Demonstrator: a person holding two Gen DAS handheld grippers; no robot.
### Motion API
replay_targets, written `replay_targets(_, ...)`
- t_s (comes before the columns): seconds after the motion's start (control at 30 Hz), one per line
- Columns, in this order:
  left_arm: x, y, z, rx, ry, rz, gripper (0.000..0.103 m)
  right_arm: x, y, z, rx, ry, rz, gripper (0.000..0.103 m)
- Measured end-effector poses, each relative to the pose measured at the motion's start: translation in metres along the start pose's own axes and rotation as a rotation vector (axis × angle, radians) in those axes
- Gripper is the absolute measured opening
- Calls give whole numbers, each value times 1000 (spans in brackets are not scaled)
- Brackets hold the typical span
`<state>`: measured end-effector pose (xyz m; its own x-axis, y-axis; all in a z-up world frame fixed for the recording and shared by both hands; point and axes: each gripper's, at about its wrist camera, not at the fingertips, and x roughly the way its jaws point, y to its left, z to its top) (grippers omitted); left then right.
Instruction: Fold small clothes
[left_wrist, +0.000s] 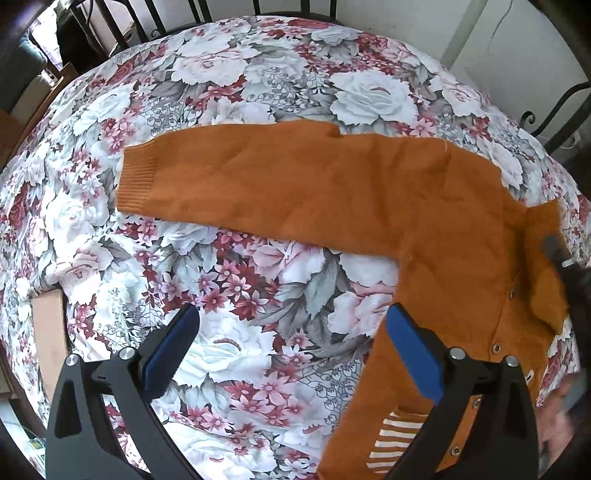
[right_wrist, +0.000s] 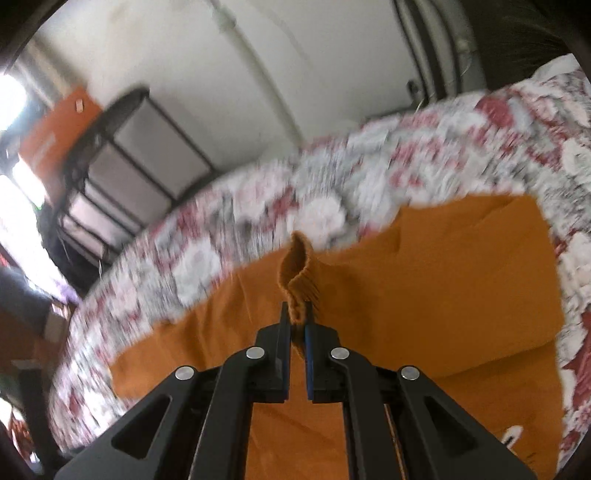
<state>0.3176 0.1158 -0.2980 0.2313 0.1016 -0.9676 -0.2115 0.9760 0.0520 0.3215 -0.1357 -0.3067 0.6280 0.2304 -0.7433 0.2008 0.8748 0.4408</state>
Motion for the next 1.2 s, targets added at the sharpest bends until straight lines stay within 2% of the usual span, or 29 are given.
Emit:
replay_targets(0.07,1,-1,0,6,1,3,98,19,1,-11,-22,80,-2,7)
replay_targets(0.17,2,-1,1,7,1,9,98,43,4,-27,-63,213,-2,14)
replay_targets(0.23,5,2,2,1,8,8,98,44,6,-33,-60,246,21,20)
replay_targets(0.3,10,11,6,-28,23,1,98,30,12,-28,-63,232,66,20)
replay_targets(0.4,16,35,12,-104,49,-20,98,-7,20,-15,-87,125,117,20)
replay_targets(0.47,21,53,15,-165,66,-42,98,-26,14,-8,-81,58,84,20)
replay_targets(0.53,28,72,17,-223,87,-59,98,-28,-6,-6,-32,50,22,20)
replay_targets(0.57,34,82,18,-256,104,-72,98,-16,-21,-9,3,96,-36,20)
replay_targets(0.6,40,91,19,-287,123,-87,98,3,-35,-15,31,181,-96,23)
replay_targets(0.63,44,97,19,-308,136,-98,98,32,-58,-31,88,342,-140,20)
replay_targets(0.7,55,113,24,-362,160,-117,98,32,-76,-40,223,333,-77,19)
replay_targets(0.73,60,123,28,-399,161,-127,98,26,-76,-38,261,336,-66,24)
replay_targets(0.8,64,136,37,-454,145,-182,98,11,-63,-26,238,326,-26,25)
replay_targets(0.83,65,142,41,-481,132,-223,98,-2,-57,-21,221,288,-8,35)
replay_targets(0.9,66,153,51,-533,89,-330,98,-28,-51,-16,210,233,14,46)
replay_targets(1.0,67,161,62,-571,37,-415,98,-50,-51,-21,221,236,61,46)
replay_targets(1.1,74,161,67,-600,22,-488,97,-64,-61,-28,226,252,79,46)
replay_targets(1.2,83,160,65,-627,20,-504,96,-67,-68,-23,203,257,64,46)
